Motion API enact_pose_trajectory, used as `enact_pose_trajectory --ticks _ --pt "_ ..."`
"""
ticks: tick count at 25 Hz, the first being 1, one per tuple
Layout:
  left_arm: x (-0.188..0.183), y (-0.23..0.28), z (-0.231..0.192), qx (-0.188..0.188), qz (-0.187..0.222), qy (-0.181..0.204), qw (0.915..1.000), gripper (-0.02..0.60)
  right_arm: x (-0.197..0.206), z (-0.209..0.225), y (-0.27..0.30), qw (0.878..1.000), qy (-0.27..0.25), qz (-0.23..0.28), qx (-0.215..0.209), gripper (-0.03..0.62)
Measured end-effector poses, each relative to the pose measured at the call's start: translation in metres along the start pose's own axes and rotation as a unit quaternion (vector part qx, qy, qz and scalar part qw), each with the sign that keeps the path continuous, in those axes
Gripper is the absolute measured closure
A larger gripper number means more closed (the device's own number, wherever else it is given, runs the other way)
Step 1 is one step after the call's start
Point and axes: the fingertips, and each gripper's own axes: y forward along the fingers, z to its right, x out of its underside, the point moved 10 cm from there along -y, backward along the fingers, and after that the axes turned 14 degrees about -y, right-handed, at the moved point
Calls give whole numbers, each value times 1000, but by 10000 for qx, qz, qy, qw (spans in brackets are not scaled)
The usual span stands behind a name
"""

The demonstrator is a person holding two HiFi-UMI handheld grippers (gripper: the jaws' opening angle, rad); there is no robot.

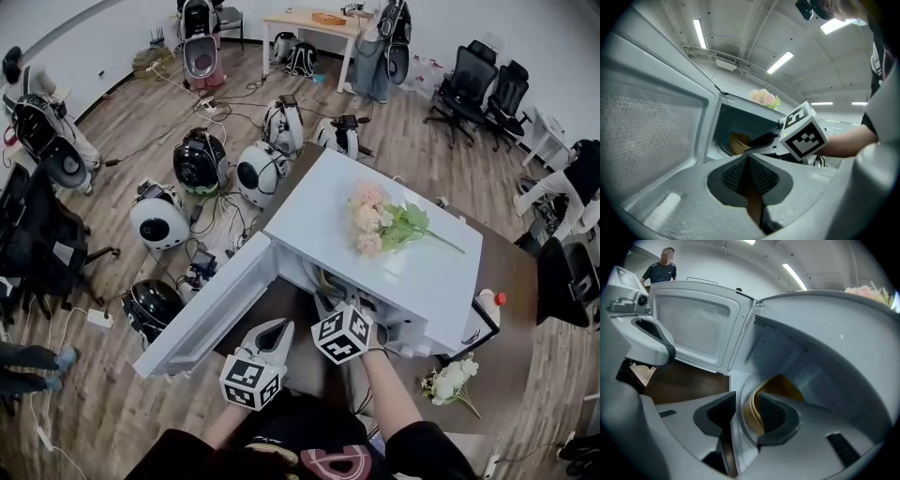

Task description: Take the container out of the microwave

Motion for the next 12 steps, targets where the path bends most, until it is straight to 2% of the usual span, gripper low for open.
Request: enact_pose_trajectory --ticks 7,12 --pt "-1 -4 -6 -48 10 -48 10000 572 5 2 16 9983 -413 -345 -220 439" --pt "-3 -4 -9 -46 9 -43 10000 572 8 1 23 9960 -695 -514 -224 477"
